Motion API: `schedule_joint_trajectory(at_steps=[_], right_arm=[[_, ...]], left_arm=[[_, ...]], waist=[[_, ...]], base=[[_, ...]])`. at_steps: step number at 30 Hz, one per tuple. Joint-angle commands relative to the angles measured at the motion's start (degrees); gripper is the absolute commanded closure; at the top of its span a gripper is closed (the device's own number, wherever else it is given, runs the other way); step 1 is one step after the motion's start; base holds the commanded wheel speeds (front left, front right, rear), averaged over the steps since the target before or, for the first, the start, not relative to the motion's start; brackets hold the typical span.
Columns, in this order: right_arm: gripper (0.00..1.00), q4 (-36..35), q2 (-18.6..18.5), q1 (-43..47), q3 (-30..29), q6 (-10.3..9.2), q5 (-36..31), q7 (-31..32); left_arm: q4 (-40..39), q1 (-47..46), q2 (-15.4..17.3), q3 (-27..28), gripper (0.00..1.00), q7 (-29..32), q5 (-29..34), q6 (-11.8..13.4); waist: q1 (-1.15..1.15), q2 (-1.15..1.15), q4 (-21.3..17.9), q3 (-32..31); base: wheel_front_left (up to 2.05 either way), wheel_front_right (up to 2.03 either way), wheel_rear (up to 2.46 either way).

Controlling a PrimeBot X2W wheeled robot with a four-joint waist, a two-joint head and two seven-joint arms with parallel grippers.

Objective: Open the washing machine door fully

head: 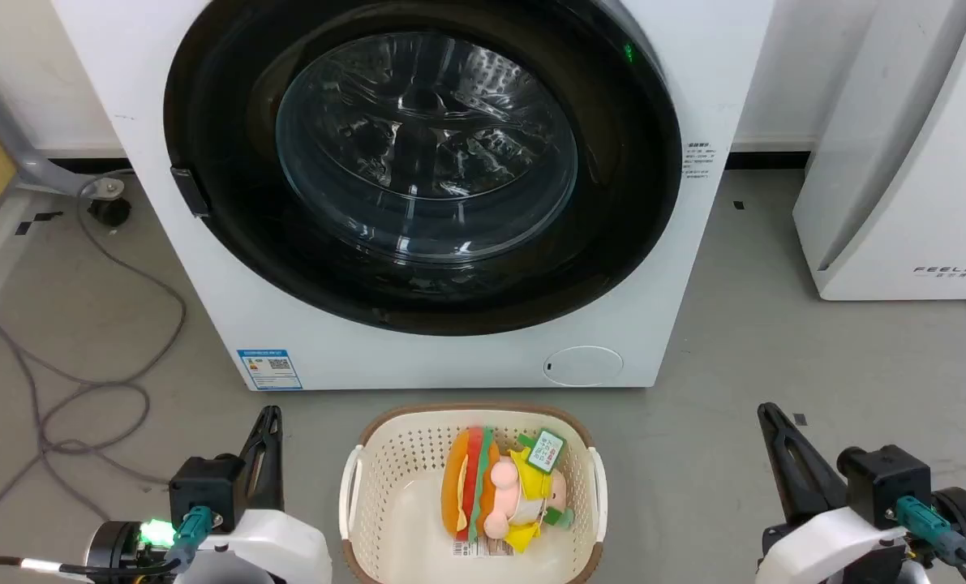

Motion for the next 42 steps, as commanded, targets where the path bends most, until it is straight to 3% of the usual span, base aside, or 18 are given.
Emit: schedule_joint_trajectory(at_steps=[1,9,10,22,23,24,35,42], right_arm=[[1.00,-0.2,0.1,-0.8,0.0,0.03,-0.4,0.0],[1.00,-0.2,0.1,-0.8,0.0,0.03,-0.4,0.0],[0.00,0.0,0.0,0.0,0.0,0.00,0.0,0.0],[0.00,0.5,0.0,0.2,-0.4,0.00,1.3,-1.0],[0.90,0.6,0.0,0.2,-0.4,0.00,1.5,-1.1],[1.00,0.7,0.0,0.3,-0.4,0.00,1.6,-1.3],[1.00,1.6,0.0,0.3,-0.8,0.01,4.8,-2.6],[1.00,2.9,0.0,0.0,-0.7,0.01,15.6,-3.4]], left_arm=[[-0.2,-0.9,0.0,0.0,1.00,0.0,0.2,-0.2],[-0.2,-0.9,0.0,0.0,1.00,0.0,0.2,-0.2],[0.0,0.0,0.0,0.0,0.00,0.0,0.0,0.0],[1.1,-0.3,0.0,-1.0,0.00,-1.0,-0.8,0.1],[1.3,-0.4,0.0,-1.1,0.00,-1.2,-0.9,0.2],[1.4,-0.4,0.0,-1.2,0.00,-1.3,-1.0,0.2],[2.6,-1.0,0.0,-2.4,0.00,-2.6,-2.1,0.3],[3.3,-1.3,0.0,-3.2,0.00,-3.5,-2.7,0.4]], waist=[[0.00,0.00,0.0,0.0],[0.00,0.00,0.0,0.0],[0.00,0.00,0.0,0.0],[0.00,0.00,0.0,0.0],[0.00,0.00,0.0,0.0],[0.00,0.00,0.0,0.0],[0.00,0.00,0.1,0.0],[0.00,0.00,0.2,0.1]], base=[[0.00,0.00,0.00],[0.00,0.00,0.00],[0.00,0.00,0.00],[0.00,0.00,0.00],[0.00,0.00,0.00],[0.00,0.00,0.00],[0.00,0.00,0.00],[0.00,0.00,0.00]])
